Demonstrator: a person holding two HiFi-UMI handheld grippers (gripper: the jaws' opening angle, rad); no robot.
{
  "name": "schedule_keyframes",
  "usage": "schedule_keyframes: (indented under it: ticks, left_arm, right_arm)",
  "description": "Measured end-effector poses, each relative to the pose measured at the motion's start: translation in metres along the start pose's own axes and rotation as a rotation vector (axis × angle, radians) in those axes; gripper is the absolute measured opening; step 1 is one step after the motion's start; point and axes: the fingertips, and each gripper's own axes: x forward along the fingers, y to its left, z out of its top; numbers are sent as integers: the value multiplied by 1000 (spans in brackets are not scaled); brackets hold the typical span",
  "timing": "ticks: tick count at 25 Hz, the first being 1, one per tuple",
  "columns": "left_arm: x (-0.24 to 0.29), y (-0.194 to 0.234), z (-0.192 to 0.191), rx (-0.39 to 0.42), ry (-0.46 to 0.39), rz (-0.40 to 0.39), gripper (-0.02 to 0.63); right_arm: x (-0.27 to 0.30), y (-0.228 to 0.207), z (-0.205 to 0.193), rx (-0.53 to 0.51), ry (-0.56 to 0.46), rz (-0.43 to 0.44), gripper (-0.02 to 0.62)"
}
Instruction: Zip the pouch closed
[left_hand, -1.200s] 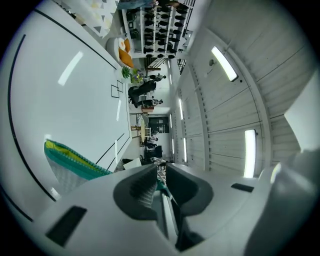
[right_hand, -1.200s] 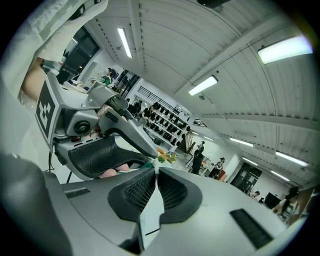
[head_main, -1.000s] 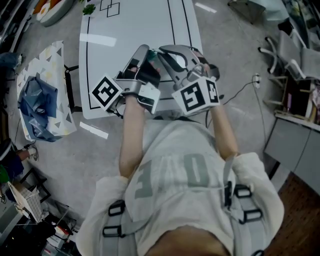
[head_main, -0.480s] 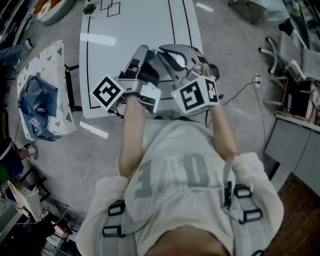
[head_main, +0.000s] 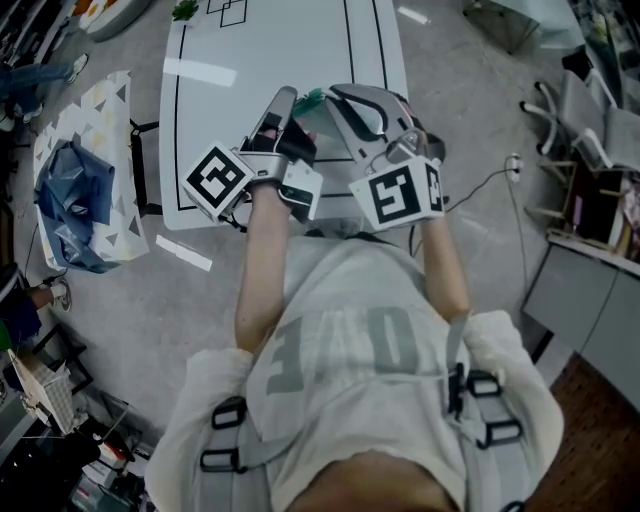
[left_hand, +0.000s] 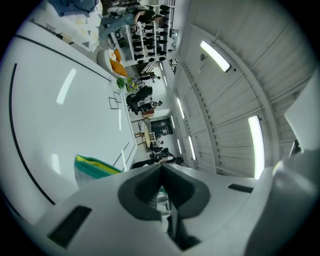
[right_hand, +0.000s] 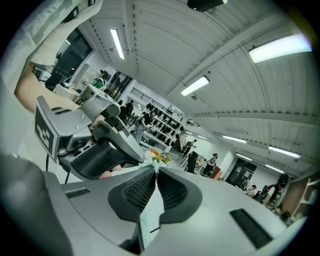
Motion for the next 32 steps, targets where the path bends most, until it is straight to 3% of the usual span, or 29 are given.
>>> schedule_keyframes:
  ticks: [6,13,19,28,32]
  left_arm:
    - [-20,31,22,113,-91,127,6]
    - [-36,21,59,398,-159,217,6]
    - [-39,20,59,417,-165,239,6]
    - [-49,20,66,507,-169,295,8]
    - [-47,13,69,575,-162,289,11]
  right_arm:
    - [-31,-39,0,64,-48,-106,20]
    - [-38,-41,-8,63,-4,-109,21]
    - [-35,-39,-9,101,-12,-97,21]
    - [-15,-23,-43,417,31,-69,21]
    - [-5,-20,-64,466,106,-91,23]
